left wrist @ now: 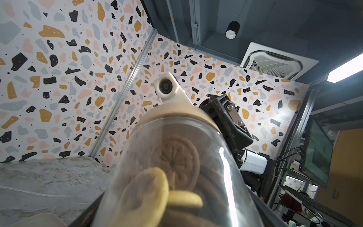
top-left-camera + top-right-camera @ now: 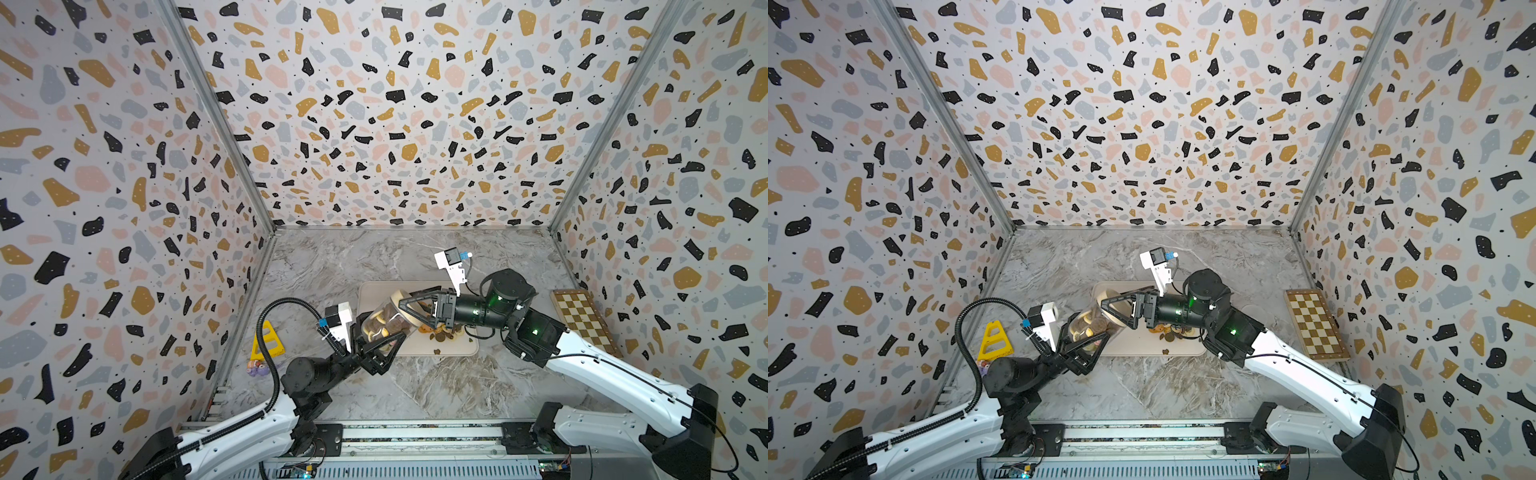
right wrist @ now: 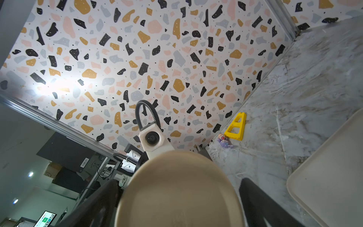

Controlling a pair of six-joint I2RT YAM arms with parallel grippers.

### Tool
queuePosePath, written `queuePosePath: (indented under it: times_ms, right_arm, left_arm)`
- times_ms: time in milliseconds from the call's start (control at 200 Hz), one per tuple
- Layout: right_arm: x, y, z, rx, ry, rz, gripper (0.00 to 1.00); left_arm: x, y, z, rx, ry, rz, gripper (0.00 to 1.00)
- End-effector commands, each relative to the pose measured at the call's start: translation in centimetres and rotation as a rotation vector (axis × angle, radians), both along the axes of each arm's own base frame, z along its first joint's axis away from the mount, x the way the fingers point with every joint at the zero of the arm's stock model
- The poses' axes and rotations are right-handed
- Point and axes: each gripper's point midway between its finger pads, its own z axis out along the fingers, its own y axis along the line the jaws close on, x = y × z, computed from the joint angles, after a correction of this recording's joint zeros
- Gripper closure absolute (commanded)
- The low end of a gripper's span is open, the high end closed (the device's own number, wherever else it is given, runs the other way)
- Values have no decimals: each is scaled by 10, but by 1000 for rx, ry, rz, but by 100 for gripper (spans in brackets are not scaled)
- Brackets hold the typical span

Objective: Pour the cookies out of the jar
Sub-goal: Unscrew the lid from the jar.

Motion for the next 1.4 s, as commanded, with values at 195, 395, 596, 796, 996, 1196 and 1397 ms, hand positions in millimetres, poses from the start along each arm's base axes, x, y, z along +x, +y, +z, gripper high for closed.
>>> queuePosePath:
  times_ms: [195, 395, 596, 796, 996, 1196, 1397]
  right_arm:
    - [32, -50, 17, -166, 213, -315, 1]
    - [28, -49, -16, -230, 443, -313, 1]
    - [14, -29, -26, -263, 511, -263, 1]
    - [10, -37, -55, -312, 590, -352, 1]
    - [10, -38, -73, -320, 652, -373, 1]
    - [10, -25, -61, -267, 622, -326, 1]
    - [9, -16, -55, -230, 611, -311, 0]
  left_arm:
    - [5, 42, 15, 28, -183, 310, 100]
    - [1, 25, 9, 168, -327, 330, 100]
    - [5, 12, 7, 183, -357, 313, 100]
    - [7, 12, 12, 159, -369, 331, 100]
    - [4, 10, 15, 158, -373, 307, 100]
    - [4, 9, 14, 157, -365, 299, 100]
    - [3, 10, 16, 135, -360, 292, 100]
